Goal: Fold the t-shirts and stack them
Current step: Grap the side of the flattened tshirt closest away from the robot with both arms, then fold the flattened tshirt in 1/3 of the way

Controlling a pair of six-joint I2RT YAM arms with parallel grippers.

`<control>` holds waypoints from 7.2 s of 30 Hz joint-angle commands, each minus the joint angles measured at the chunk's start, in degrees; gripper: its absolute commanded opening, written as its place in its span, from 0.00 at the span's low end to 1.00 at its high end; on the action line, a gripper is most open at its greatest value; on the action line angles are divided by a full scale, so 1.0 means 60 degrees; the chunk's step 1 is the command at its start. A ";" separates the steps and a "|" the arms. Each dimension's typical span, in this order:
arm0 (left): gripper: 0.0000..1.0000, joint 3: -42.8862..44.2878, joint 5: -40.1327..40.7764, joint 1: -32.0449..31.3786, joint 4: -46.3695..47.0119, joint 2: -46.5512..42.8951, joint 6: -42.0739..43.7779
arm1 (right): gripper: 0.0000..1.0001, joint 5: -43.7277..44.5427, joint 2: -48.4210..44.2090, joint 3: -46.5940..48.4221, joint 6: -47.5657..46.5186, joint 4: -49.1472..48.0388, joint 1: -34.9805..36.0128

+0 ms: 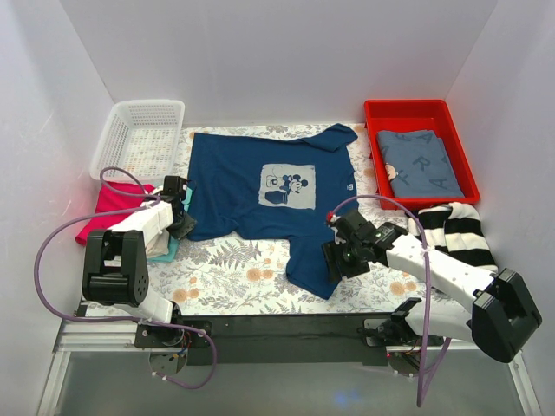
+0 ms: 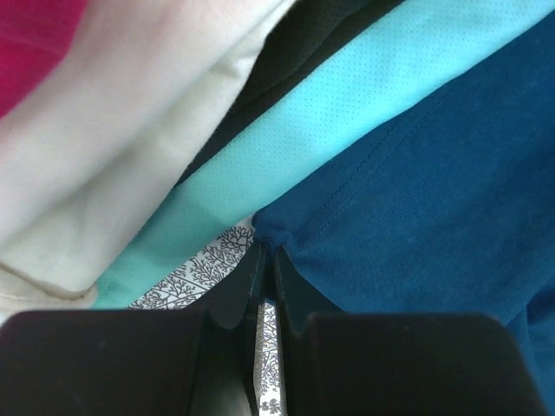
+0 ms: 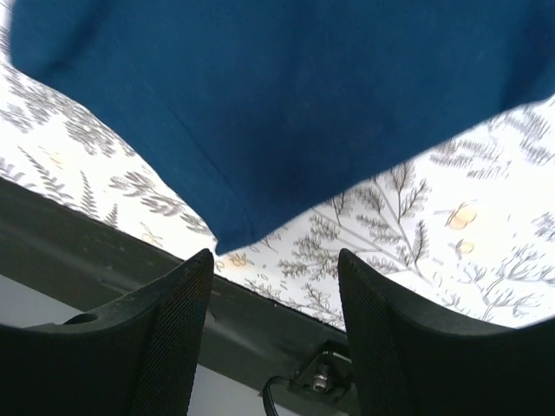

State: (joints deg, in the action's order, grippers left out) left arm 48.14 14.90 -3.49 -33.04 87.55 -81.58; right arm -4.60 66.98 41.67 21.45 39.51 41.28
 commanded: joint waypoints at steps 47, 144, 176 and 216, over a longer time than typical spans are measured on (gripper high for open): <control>0.00 0.0736 0.0461 0.0010 -0.2227 -0.1713 0.0223 | 0.01 0.2624 -0.0249 0.0275 0.2341 0.3038 0.1089; 0.49 0.5327 -0.0094 0.0449 -0.1144 0.2930 0.0867 | 0.49 0.2115 0.5347 0.6784 -0.1759 -0.1648 -0.4433; 0.43 0.3608 -0.0052 0.0332 -0.1452 0.2401 0.0252 | 0.44 -0.0127 0.6048 0.4848 -0.1569 -0.2525 -0.3833; 0.42 0.3081 0.1077 0.0288 -0.3048 0.1833 -0.0129 | 0.34 0.3960 0.6591 0.4906 -0.1393 -0.0447 -0.4741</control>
State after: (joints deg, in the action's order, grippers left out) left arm 68.25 21.71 -2.44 -46.74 104.31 -81.67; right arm 13.63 106.54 70.19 12.78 31.16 13.96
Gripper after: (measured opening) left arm 0.426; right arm 0.348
